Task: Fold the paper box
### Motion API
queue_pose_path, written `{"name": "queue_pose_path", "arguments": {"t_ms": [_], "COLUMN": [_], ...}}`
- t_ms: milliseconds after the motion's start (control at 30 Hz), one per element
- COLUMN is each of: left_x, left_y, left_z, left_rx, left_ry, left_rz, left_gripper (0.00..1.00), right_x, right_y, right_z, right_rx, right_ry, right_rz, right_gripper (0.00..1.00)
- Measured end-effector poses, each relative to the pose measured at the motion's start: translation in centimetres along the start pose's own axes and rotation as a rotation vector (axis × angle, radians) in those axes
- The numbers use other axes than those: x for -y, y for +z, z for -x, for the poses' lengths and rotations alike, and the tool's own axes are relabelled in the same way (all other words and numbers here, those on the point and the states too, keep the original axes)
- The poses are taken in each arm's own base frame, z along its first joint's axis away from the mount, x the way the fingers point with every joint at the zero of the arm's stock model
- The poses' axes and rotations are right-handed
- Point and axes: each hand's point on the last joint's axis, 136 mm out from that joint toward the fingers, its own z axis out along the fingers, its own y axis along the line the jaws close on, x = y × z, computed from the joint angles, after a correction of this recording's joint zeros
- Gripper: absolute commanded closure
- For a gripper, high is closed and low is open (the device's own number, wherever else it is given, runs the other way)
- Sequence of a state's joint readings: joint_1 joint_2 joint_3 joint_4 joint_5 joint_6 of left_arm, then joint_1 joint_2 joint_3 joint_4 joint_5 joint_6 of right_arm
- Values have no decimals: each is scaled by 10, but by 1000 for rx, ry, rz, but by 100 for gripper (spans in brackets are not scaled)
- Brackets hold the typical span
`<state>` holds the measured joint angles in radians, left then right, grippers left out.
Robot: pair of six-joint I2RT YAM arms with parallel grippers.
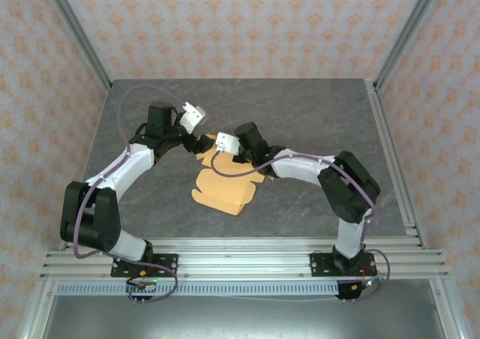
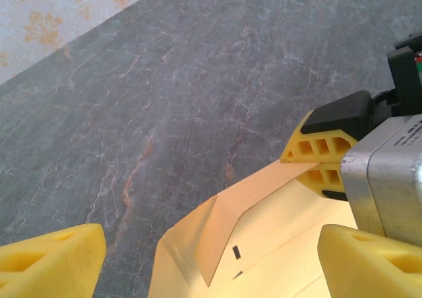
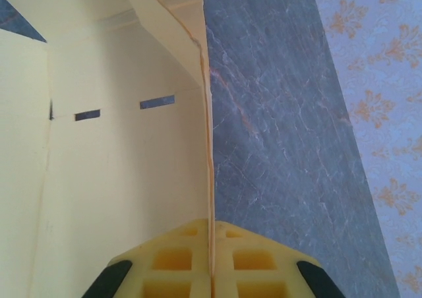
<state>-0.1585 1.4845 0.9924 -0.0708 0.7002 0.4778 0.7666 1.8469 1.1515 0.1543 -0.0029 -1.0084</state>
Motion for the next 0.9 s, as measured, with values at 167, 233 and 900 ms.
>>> {"name": "queue_pose_path", "arguments": {"t_ms": [167,233,900], "left_x": [2,2,25], "left_y": [11,16,35], "left_z": [-14,-25,-33], "left_rx": [-46,-73,-84], "left_ry": [30,12,30], "left_rz": [-10,-20,-119], "left_gripper": [45,35,67], "right_x": [-2,-2,10], "right_y": [1,1,-13], "right_z": [-2,3,9], "right_rx": [-7,6,47], "right_ry": [-1,-2,13], "right_rz": [0,-7,-34], "right_gripper": [94,94,94]}}
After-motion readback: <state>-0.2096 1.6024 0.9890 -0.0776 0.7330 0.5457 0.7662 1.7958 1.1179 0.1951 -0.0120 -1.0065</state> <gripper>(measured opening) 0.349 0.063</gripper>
